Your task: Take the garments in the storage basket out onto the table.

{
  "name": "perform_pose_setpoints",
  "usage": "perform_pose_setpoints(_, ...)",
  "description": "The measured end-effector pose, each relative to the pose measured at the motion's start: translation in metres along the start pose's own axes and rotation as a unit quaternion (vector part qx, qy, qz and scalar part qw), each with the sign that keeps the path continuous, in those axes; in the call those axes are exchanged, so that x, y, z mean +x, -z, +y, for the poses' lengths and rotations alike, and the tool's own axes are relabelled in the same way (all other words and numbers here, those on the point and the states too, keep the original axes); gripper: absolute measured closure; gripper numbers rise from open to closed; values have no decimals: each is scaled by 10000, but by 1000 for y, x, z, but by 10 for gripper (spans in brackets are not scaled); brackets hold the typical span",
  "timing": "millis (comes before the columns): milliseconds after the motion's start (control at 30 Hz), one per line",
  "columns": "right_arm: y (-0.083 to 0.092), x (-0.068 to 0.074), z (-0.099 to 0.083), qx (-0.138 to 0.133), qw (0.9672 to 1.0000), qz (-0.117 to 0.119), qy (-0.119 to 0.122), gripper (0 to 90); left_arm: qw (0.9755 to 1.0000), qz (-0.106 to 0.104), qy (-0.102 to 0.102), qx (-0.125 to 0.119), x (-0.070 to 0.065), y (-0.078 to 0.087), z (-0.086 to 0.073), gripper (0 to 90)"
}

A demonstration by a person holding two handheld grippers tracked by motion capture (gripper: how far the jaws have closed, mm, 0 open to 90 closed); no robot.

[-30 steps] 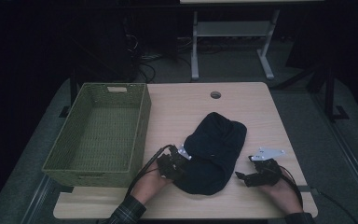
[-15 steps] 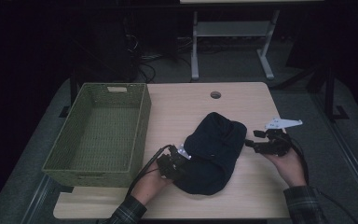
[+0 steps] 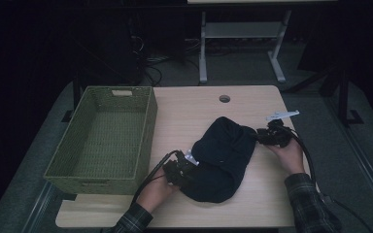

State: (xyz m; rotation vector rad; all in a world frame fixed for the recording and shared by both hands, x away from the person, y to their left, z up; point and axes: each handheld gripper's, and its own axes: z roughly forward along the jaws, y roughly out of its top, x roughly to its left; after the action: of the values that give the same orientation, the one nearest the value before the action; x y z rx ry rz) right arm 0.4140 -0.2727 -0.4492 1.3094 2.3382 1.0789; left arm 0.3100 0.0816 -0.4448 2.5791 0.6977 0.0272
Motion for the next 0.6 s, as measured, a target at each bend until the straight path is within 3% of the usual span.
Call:
perform_pose_setpoints(167, -16, -1, -1, 209, 9995, -178, 159, 734, 10000, -14, 23, 16, 1, 0, 0, 887)
perform_pose_setpoints(233, -17, 0, 1, 195, 9987, -377, 293, 804, 10000, -23, 43, 18, 2, 0, 0, 892)
perform_pose_setpoints(333, -16, 1, 5, 216, 9955, -766, 520, 826, 10000, -39, 70, 16, 2, 0, 0, 897)
perform_pose_setpoints(600, -15, -14, 33, 302, 9942, -932, 450, 841, 9999, -65, 93, 24, 3, 0, 0, 899)
